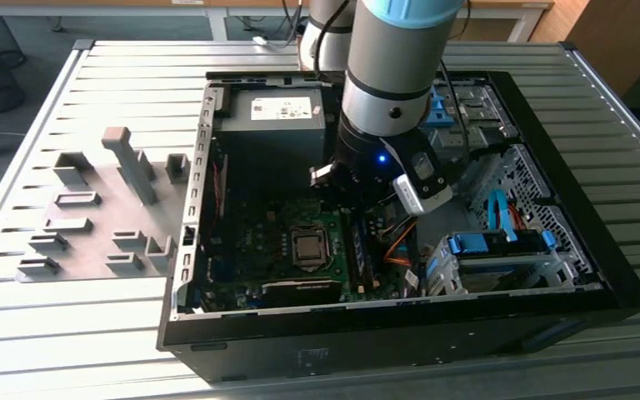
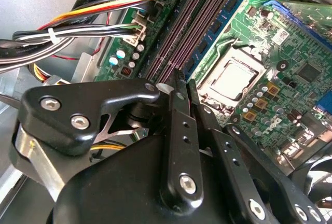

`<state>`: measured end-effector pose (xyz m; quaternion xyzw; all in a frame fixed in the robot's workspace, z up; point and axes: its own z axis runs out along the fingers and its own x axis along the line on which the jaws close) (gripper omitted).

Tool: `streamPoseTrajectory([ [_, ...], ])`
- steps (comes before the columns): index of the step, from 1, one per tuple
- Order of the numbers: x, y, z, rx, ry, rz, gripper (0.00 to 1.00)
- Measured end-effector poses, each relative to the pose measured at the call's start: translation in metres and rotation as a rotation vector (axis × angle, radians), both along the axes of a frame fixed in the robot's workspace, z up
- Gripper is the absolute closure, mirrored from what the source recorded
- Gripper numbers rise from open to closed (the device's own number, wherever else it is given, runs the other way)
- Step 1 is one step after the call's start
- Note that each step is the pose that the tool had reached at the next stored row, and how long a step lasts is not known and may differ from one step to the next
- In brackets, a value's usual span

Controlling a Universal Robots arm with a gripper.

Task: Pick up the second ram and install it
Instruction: 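Insert the second ram into the second slot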

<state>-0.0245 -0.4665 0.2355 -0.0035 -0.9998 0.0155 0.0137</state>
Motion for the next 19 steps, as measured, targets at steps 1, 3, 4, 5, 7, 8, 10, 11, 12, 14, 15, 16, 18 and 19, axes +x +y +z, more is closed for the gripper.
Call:
streamPoseTrajectory([
  [1,0.000,0.0000,-0.0002,0.0001,0.0000,0.000,0.86],
  [3,0.000,0.0000,-0.0020,0.0005,-0.0001,0.001,0.86],
  [4,0.000,0.0000,-0.0031,0.0003,0.0001,0.004,0.86],
  [5,0.000,0.0000,-0.0046,0.0006,0.0000,0.008,0.86],
  [7,0.000,0.0000,-0.0077,0.0004,0.0000,0.010,0.86],
  [8,0.000,0.0000,-0.0093,0.0003,0.0000,0.010,0.86],
  [10,0.000,0.0000,-0.0130,0.0006,-0.0001,0.010,0.86],
  [11,0.000,0.0000,-0.0145,0.0005,0.0000,0.010,0.86],
  [12,0.000,0.0000,-0.0153,0.0006,0.0001,0.010,0.86],
  [14,0.000,0.0000,-0.0167,0.0005,0.0003,0.010,0.86],
  [15,0.000,0.0000,-0.0172,0.0005,0.0003,0.010,0.86],
  [16,0.000,-0.0001,-0.0172,0.0002,0.0004,0.010,0.86],
  [18,0.000,0.0000,-0.0173,0.0003,0.0004,0.010,0.86],
  [19,0.000,0.0000,-0.0173,0.0004,0.0003,0.010,0.86],
])
